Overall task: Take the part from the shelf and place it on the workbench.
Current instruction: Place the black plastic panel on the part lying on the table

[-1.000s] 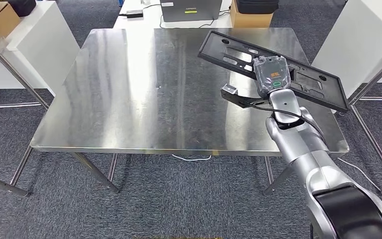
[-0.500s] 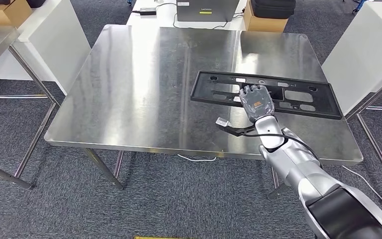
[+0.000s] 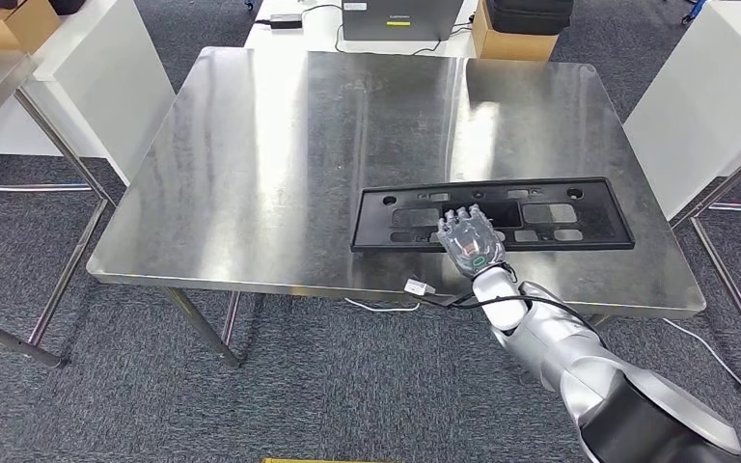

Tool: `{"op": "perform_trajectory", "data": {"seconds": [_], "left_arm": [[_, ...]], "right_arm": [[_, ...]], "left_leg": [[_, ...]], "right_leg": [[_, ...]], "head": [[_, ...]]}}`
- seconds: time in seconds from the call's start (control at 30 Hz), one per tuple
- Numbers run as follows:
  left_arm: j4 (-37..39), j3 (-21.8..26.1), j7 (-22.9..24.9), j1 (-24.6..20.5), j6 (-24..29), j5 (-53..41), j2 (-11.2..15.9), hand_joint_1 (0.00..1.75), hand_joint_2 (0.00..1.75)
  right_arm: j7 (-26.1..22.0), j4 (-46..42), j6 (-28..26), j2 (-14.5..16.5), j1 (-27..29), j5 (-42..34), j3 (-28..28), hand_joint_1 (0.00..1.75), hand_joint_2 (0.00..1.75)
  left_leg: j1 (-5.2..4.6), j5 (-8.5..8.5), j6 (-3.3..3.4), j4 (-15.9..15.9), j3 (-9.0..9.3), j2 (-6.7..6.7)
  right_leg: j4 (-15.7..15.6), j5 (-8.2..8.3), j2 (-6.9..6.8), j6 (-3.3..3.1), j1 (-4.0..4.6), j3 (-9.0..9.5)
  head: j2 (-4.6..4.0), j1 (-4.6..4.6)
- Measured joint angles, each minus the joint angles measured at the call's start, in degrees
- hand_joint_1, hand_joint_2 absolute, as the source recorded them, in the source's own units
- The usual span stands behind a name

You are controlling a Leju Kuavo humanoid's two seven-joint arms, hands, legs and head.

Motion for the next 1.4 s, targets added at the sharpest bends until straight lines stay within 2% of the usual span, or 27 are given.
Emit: {"op": "perform_trajectory", "data": {"seconds": [0.07,0.1,0.23,0.43,0.53,0.73,0.9,1.07,1.2,1.4], "left_arm": [[0.0,0.21,0.39,0.03,0.16,0.06,0.1,0.0,1.75],[0.0,0.33,0.77,0.07,0.43,0.07,0.16,0.0,1.75],[0.0,0.51,3.05,0.23,1.42,-0.43,0.51,0.0,0.0],[0.0,0.52,6.63,0.38,1.07,-1.62,0.92,0.0,0.0],[0.0,0.52,7.27,0.4,1.0,-1.69,0.96,0.0,0.0],[0.0,0.83,7.72,0.42,0.71,-1.25,0.96,0.0,0.0],[0.0,0.88,7.8,0.46,0.71,-1.21,0.96,0.0,0.0],[0.0,0.91,7.81,0.5,0.71,-1.1,0.96,0.0,0.0],[0.0,0.93,7.81,0.53,0.72,-1.09,0.93,0.0,0.0],[0.0,1.22,7.66,0.67,0.95,-1.08,0.78,0.0,0.0]], "right_arm": [[0.42,0.36,-0.65,0.19,0.14,-0.02,0.52,0.0,0.0],[0.66,0.52,-1.03,0.3,0.28,0.0,0.69,0.0,0.0],[1.14,1.02,-2.33,0.66,1.24,0.03,0.96,0.0,0.0],[0.36,1.09,-2.76,0.86,2.89,0.01,-0.87,0.0,0.0],[-1.82,1.06,-3.15,0.94,3.43,-0.28,-3.24,0.0,0.0],[-13.63,1.01,-2.45,2.32,5.23,-5.55,-13.03,0.0,0.0],[-16.34,0.96,-1.8,3.56,6.32,-7.26,-18.28,0.0,0.0],[-24.22,-0.99,-0.88,4.72,8.01,-9.79,-24.87,0.0,0.0],[-31.76,-5.16,-0.41,6.14,10.67,-13.14,-31.59,0.0,0.0],[-43.19,-18.1,2.11,8.02,16.92,-25.56,-37.88,0.0,0.0]], "left_leg": [[0.03,0.0,0.0,0.0,0.01,0.0],[0.06,0.0,0.0,0.0,0.02,0.0],[0.13,0.0,0.0,-0.01,0.05,0.02],[0.18,0.0,-0.01,-0.01,0.08,0.02],[0.18,0.0,-0.01,-0.02,0.11,0.02],[0.18,0.0,-0.01,-0.02,0.12,0.03],[0.18,0.01,-0.02,-0.02,0.12,0.01],[0.19,0.01,-0.02,-0.02,0.1,0.03],[0.19,0.01,-0.02,-0.02,0.1,0.03],[0.19,0.0,-0.03,-0.03,0.1,0.02]], "right_leg": [[0.0,0.0,0.0,0.0,0.0,-0.01],[0.0,0.0,0.0,0.0,0.01,-0.02],[0.0,-0.01,0.01,-0.01,0.01,-0.03],[0.01,-0.01,0.01,-0.01,0.01,-0.03],[0.01,-0.01,0.01,-0.02,0.01,0.0],[0.01,-0.01,0.02,-0.02,0.01,0.04],[0.01,-0.01,0.01,-0.02,0.01,0.03],[0.03,-0.01,0.02,-0.02,0.02,0.04],[0.03,-0.02,0.02,-0.02,0.02,0.02],[0.03,-0.03,0.02,-0.03,0.02,0.01]], "head": [[0.0,0.01],[0.0,0.01],[0.0,0.0],[0.0,0.01],[0.0,0.01],[0.0,0.01],[0.0,0.0],[0.0,0.01],[0.0,0.01],[0.0,0.01]]}}
